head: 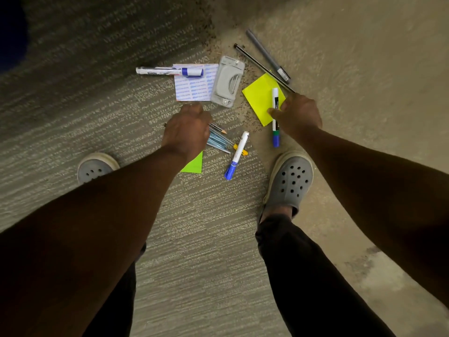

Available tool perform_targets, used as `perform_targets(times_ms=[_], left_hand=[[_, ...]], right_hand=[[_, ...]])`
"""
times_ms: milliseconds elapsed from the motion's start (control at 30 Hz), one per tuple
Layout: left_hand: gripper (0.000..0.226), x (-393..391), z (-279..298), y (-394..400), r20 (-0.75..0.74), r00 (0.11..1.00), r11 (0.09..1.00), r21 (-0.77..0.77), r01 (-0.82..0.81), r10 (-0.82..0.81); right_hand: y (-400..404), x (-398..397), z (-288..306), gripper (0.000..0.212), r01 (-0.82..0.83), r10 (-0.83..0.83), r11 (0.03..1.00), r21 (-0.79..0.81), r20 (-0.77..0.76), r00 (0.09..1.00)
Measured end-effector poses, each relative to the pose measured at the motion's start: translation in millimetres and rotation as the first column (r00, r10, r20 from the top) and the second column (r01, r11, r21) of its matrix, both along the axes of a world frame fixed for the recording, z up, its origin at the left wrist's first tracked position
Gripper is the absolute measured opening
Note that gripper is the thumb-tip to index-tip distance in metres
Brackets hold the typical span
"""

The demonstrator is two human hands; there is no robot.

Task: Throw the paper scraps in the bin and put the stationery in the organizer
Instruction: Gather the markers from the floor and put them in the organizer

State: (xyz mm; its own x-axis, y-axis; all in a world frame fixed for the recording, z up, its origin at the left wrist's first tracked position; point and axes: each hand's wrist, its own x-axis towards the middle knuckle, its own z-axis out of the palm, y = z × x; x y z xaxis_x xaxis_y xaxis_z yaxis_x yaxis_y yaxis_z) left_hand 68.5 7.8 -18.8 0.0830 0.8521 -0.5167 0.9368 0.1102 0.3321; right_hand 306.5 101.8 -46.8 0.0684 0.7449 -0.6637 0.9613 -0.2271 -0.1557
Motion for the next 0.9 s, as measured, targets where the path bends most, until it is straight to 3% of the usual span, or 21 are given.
perform_targets(times_ms=[100,167,233,267,300,333,367,400,433,533,633,700,733,800,833,900], left_hand=[[0.019,10,-1,6,0.009,1.000,1.000,0.016,0.002,-0.002],[0.018,16,0,9,0.025,0.999,0.999,0.029,-0.022,0.021],[0.026,25,5,15,0.072,0.986,0.988,0.028,-0.155,0.153],[0.037,32,9,20,0.133,0.946,0.956,-0.023,-0.294,0.294],[0.049,39,17,27,0.225,0.832,0.861,-0.172,-0.479,0.508],[0.057,45,23,34,0.278,0.633,0.686,-0.394,-0.611,0.723],[0.062,50,28,39,0.239,0.428,0.476,-0.622,-0.622,0.872],[0.065,52,33,42,0.174,0.281,0.305,-0.785,-0.539,0.944],[0.063,52,37,42,0.136,0.192,0.209,-0.871,-0.445,0.972],[0.027,46,44,39,0.113,-0.022,0.098,-0.932,-0.350,0.993],[0.020,35,46,37,0.155,-0.140,0.064,-0.860,-0.507,0.978],[0.019,19,43,35,0.189,-0.105,0.068,-0.729,-0.681,0.976],[0.017,9,39,33,0.198,-0.034,0.104,-0.642,-0.759,0.980],[0.014,-14,29,27,0.150,0.297,0.332,-0.356,-0.873,0.943],[0.018,-26,23,23,0.074,0.482,0.486,-0.208,-0.849,0.873],[0.024,-44,17,23,-0.035,0.723,0.723,0.006,-0.691,0.690]], right_hand=[[-5,1,-2,0.038,-0.071,0.072,0.996,-0.060,0.022,0.997],[-8,-3,5,0.034,-0.013,0.013,1.000,-0.023,-0.012,1.000],[-11,-10,22,0.030,0.116,-0.104,0.989,0.090,-0.122,0.987],[-14,-14,32,0.028,0.152,-0.115,0.973,0.173,-0.208,0.971],[-18,-20,45,0.026,0.159,-0.076,0.952,0.260,-0.303,0.950],[-23,-25,60,0.024,0.148,-0.010,0.932,0.332,-0.385,0.923],[-30,-30,73,0.022,0.122,0.063,0.919,0.375,-0.445,0.893],[-37,-35,84,0.021,0.073,0.132,0.919,0.387,-0.479,0.868],[-44,-39,91,0.021,0.004,0.190,0.931,0.366,-0.494,0.848],[-66,-48,97,0.033,-0.267,0.380,0.922,0.281,-0.516,0.768],[-78,-57,87,0.040,-0.366,0.473,0.880,0.302,-0.480,0.739],[-82,-60,74,0.037,-0.368,0.453,0.888,0.275,-0.397,0.798],[-83,-61,67,0.035,-0.452,0.512,0.857,0.248,-0.297,0.806],[-87,-59,53,0.033,-0.681,0.697,0.716,0.153,-0.109,0.708],[-90,-58,46,0.034,-0.755,0.762,0.648,0.105,-0.078,0.643],[-97,-60,36,0.033,-0.850,0.851,0.524,0.055,-0.072,0.520]])
